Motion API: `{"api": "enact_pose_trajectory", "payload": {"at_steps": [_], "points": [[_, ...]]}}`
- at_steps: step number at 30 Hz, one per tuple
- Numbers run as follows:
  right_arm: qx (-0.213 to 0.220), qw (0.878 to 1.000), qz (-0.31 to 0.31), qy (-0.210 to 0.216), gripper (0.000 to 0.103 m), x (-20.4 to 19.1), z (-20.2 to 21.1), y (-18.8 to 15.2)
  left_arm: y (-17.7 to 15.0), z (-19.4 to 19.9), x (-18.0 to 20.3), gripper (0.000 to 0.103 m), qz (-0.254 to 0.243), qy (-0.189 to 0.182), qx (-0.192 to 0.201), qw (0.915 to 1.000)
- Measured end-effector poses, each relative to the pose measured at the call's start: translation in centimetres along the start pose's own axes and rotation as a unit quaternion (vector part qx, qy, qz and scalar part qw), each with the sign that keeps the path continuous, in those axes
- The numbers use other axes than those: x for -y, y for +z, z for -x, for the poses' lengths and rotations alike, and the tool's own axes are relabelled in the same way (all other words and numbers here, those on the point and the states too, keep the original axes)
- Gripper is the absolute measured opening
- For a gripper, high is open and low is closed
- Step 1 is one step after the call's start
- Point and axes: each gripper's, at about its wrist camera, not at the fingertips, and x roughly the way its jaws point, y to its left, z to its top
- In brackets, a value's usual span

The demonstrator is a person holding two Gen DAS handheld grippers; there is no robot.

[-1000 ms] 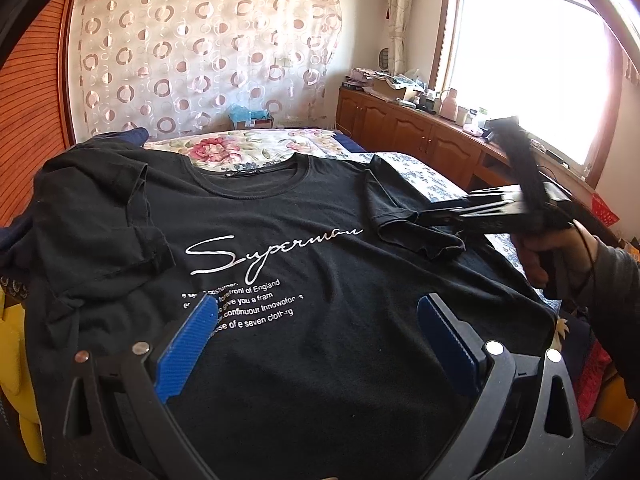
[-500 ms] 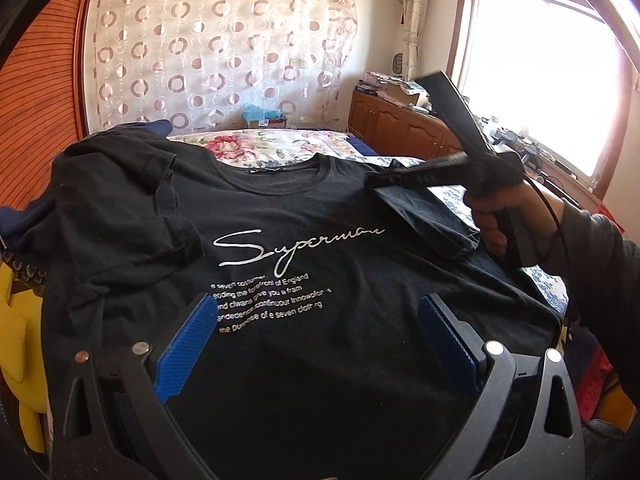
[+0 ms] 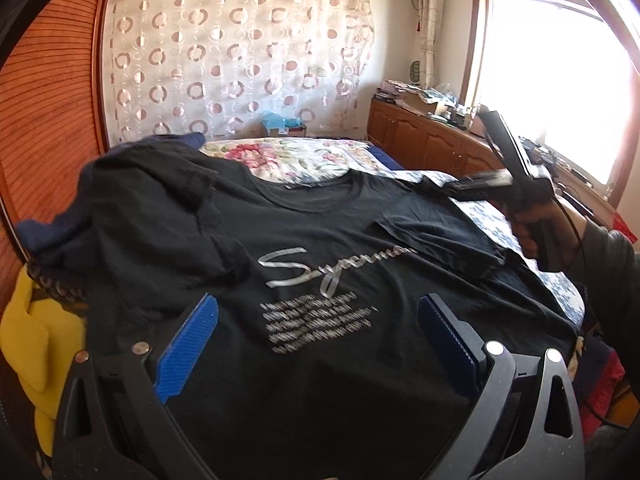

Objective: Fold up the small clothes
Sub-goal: 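Open the right tool and release the folded side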

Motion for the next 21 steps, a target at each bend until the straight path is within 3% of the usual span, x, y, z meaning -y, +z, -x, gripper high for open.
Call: {"api": "enact_pose_trajectory", "payload": {"at_steps": [6,15,19,21], "points": [[-0.015,0.998,-0.037,-0.052,0.044,5.6,-1.1,-1.7,2.8,0.2,-3.3,0.101,0.005,0.029,0.017,0.9994],[-0.028,0.996,-0.066,-0.052,0.048,8.9,-3.5,-2.5,7.6,-0.8,-10.1,0.100,0.025,0.086,0.023,0.9957],[-0.025,0.996,-0.068,-0.051,0.049,8.8,-3.6,-2.5,9.2,-2.4,-13.0,0.094,0.025,0.095,0.005,0.9951],[-0.026,0.996,-0.069,-0.049,0.049,8.8,-3.7,-2.5,9.8,-3.3,-14.2,0.083,0.030,0.099,-0.007,0.9946]]}}
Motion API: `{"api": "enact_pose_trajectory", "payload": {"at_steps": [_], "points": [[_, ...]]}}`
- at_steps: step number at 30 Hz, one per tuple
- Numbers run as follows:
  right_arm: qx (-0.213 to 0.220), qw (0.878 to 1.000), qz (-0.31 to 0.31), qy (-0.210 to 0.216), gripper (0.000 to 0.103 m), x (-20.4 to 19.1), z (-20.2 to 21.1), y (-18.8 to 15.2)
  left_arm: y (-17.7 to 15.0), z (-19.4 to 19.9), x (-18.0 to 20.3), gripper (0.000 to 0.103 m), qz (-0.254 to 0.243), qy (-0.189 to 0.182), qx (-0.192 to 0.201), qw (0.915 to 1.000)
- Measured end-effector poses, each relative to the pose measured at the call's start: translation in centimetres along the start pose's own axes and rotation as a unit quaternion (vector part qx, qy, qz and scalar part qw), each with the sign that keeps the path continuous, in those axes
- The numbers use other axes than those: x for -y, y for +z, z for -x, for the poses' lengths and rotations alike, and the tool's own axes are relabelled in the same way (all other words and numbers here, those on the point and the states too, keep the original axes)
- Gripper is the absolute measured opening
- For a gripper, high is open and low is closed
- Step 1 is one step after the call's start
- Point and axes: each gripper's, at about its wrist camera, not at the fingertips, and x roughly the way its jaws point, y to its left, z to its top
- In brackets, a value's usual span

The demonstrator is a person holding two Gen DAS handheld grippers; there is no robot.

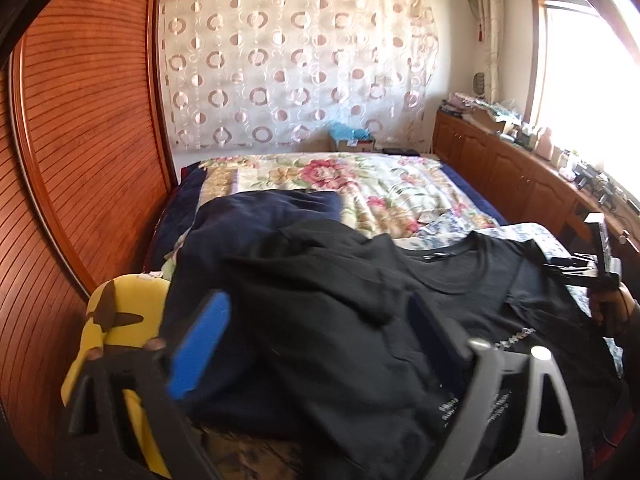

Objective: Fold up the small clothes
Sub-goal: 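Open the right tool and release the folded side, then grasp the shirt hem with the left tool while the right tool grasps the hem too, lifting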

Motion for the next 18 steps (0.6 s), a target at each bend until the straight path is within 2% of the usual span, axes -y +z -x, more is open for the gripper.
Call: {"api": "enact_pose_trajectory", "payload": {"at_steps": [5,9,13,14,15,16,17,18], "points": [[0.001,1.000,0.001,-0.001,0.050,0.1,-0.1,0.0,0.5,-3.4,-2.4,0.057,0.027,0.015,-0.040,0.9987],[0.000,1.000,0.000,0.000,0.050,0.1,-0.2,0.0,0.2,-5.4,-3.5,0.056,0.046,0.017,-0.067,0.9965],[0.000,1.000,0.000,0.000,0.050,0.1,-0.2,0.0,0.2,-5.9,-3.7,0.056,0.052,0.005,-0.073,0.9960],[0.000,1.000,0.000,0.000,0.050,0.1,0.0,0.0,0.2,-5.9,-3.5,0.052,0.048,0.002,-0.070,0.9964],[0.000,1.000,0.000,0.000,0.050,0.1,0.0,0.0,0.4,-5.8,-3.5,0.044,0.044,-0.004,-0.068,0.9967],[0.000,1.000,0.000,0.000,0.050,0.1,-0.1,0.0,0.5,-5.8,-3.2,0.025,0.038,-0.013,-0.068,0.9969],[0.000,1.000,0.000,0.000,0.050,0.1,0.0,0.0,0.6,-5.7,-3.0,0.013,0.030,-0.014,-0.069,0.9971],[0.000,1.000,0.000,0.000,0.050,0.1,-0.1,0.0,0.7,-5.5,-2.5,0.009,0.017,-0.002,-0.065,0.9977]]}}
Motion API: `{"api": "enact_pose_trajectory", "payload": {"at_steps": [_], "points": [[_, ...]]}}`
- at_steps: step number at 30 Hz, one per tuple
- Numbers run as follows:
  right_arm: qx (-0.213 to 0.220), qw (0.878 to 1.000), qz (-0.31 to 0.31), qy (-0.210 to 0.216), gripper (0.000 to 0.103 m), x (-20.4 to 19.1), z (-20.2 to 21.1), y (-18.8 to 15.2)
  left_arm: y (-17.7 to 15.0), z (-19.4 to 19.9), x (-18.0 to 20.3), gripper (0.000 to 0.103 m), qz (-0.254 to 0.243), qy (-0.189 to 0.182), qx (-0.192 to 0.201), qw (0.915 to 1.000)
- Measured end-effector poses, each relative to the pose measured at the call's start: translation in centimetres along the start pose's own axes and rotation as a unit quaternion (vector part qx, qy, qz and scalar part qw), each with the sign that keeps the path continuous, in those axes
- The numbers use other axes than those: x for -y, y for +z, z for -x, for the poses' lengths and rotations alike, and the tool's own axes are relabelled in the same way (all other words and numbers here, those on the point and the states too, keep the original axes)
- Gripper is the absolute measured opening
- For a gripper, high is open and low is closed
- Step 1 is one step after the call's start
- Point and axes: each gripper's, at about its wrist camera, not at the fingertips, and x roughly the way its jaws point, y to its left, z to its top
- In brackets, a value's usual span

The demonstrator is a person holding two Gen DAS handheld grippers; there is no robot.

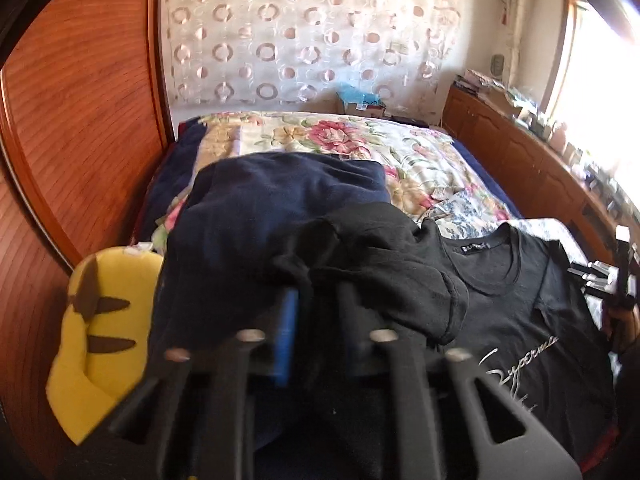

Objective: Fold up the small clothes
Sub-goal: 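Grasp the shirt hem with the left tool while the right tool grasps the hem too, lifting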

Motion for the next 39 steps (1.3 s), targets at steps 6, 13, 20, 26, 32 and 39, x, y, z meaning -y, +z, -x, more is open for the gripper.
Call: {"api": "enact_pose_trajectory", "payload": {"at_steps": [6,13,20,26,32,39], "points": [[0.000,1.000,0.000,0.000,0.050,0.0,0.1,0.0,0.4,1.5,0.9,0.004,-0.019,0.015,0.026,0.9994],[0.000,1.000,0.000,0.000,0.051,0.1,0.0,0.0,0.8,2.6,0.6,0.002,-0.018,0.008,0.042,0.9989],[0.000,1.000,-0.006,0.006,0.052,0.3,0.0,0.0,0.4,4.7,3.4,0.001,-0.045,-0.010,0.068,0.9966],[-0.002,1.000,0.004,0.008,0.052,0.4,-0.5,0.6,-0.1,6.0,6.3,0.001,-0.069,-0.038,0.084,0.9934],[-0.017,1.000,0.008,0.014,0.033,-0.2,-2.3,3.1,-1.3,6.4,8.2,0.000,-0.072,-0.056,0.085,0.9922],[0.044,0.997,0.028,0.050,0.002,-2.6,1.9,3.0,-3.8,10.1,9.3,0.000,-0.073,-0.070,0.111,0.9886]]}}
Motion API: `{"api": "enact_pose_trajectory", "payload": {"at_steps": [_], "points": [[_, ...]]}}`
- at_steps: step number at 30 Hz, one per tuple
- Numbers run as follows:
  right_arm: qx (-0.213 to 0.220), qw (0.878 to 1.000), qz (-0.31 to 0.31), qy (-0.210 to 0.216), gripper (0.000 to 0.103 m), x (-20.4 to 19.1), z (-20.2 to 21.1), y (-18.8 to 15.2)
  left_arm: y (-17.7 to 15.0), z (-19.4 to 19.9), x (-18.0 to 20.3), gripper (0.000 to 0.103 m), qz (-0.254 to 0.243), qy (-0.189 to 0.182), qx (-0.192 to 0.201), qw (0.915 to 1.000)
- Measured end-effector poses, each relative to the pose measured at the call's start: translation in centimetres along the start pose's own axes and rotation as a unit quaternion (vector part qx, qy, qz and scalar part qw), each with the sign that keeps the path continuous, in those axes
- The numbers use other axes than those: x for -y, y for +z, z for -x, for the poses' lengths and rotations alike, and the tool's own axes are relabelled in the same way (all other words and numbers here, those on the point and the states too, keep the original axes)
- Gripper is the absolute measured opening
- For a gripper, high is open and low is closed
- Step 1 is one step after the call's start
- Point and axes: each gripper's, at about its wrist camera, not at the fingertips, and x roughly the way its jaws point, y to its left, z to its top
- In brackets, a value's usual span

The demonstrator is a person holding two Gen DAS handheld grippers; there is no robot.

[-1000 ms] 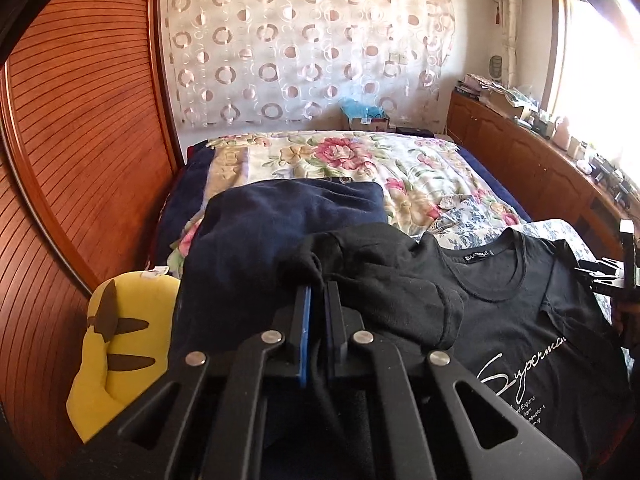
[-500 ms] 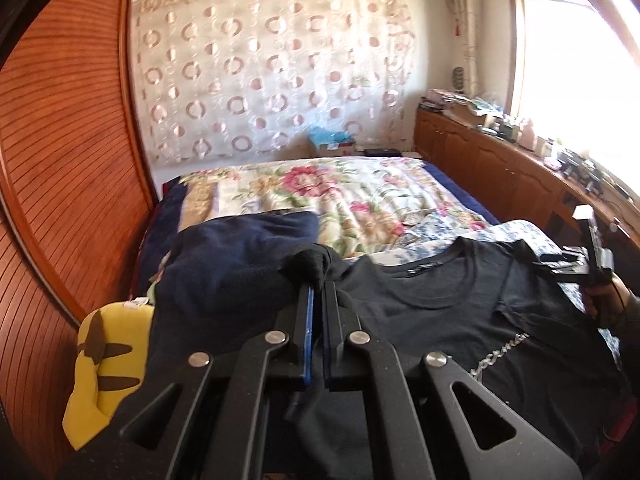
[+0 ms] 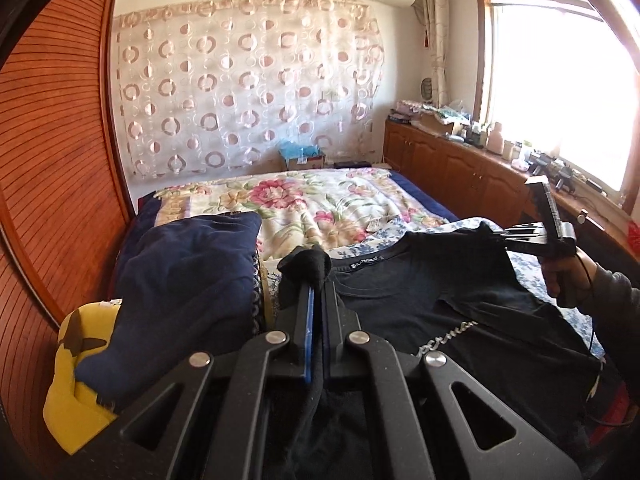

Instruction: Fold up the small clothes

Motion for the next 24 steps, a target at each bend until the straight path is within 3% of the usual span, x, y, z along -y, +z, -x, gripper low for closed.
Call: {"api": "enact_pose_trajectory", "payload": {"at_steps": [4,8,15,21,24], "points": [[0.055,0.998,0.001,0.012,0.002,-0.8,6.0,-1.7,-1.8,2.6,0.3,0.000,0.008,0.003,0.009,0.9999],[0.077,0.997,-0.009,0.023,0.002,-1.0,11.3,-5.0,-5.2,4.9,0.2,0.000,0.023,0.008,0.005,0.9997],[0.096,0.995,-0.022,0.021,0.002,-2.4,19.2,-11.7,-9.9,11.0,-1.4,0.000,0.065,0.024,0.022,0.9973],[0.116,0.992,-0.044,0.031,0.002,-2.8,25.4,-15.6,-12.0,14.6,-1.7,0.000,0.060,0.050,0.024,0.9966],[0.099,0.994,-0.042,0.033,0.002,-3.8,27.6,-17.7,-13.7,15.5,-2.3,0.000,0.073,0.056,0.011,0.9956]]}}
